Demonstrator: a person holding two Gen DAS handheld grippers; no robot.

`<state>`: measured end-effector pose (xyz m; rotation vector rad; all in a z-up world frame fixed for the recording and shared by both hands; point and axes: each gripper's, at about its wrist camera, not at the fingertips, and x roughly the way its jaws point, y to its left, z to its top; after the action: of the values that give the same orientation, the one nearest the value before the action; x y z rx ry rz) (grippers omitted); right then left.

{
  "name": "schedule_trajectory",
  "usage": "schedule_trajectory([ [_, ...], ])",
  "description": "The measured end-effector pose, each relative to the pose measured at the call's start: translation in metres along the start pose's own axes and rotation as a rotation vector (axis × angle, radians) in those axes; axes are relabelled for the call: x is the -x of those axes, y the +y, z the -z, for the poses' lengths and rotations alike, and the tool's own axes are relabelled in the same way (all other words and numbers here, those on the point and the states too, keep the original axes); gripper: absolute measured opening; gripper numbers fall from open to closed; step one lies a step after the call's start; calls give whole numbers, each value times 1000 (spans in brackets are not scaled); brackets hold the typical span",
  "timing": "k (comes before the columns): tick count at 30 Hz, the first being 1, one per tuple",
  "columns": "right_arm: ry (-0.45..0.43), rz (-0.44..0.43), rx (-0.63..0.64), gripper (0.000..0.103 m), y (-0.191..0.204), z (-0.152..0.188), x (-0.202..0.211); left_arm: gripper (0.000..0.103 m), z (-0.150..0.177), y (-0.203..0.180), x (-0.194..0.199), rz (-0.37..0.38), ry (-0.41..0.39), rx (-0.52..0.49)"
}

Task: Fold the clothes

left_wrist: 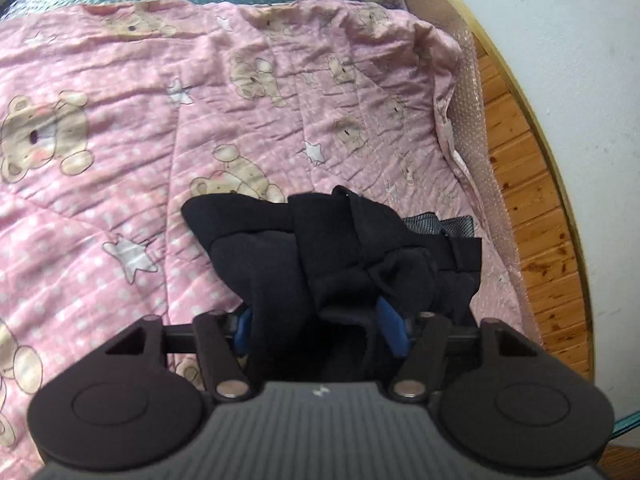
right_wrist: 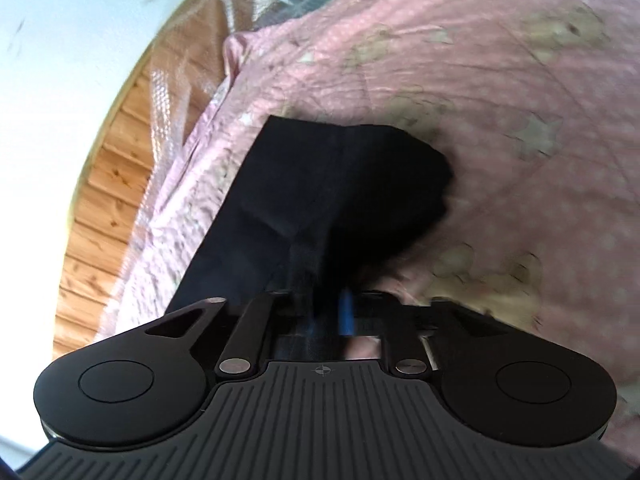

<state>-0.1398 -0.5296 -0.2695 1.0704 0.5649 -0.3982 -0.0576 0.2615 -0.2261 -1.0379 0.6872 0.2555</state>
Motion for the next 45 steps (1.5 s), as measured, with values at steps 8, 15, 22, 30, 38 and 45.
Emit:
schedule_trajectory([
  [8, -4, -59, -55, 38, -11, 4, 4, 93, 10, -46, -24, -105, 60, -265],
  [15, 13, -93, -52, 54, -9, 8, 10, 96, 4, 30, 11, 196, -10, 256],
  [22, 11, -99, -48, 57, -9, 10, 8, 101, 13, -6, -18, 87, 61, 62],
  [30, 16, -18, 54, 8, 5, 4, -5, 6, 5, -27, -27, -47, 91, -103],
  [38, -29, -17, 146, 0, 30, -7, 13, 6, -6, -45, 5, 2, 68, -104],
  [45, -74, -43, 185, 0, 68, -20, 54, 5, -15, -88, 58, 93, -38, -94],
])
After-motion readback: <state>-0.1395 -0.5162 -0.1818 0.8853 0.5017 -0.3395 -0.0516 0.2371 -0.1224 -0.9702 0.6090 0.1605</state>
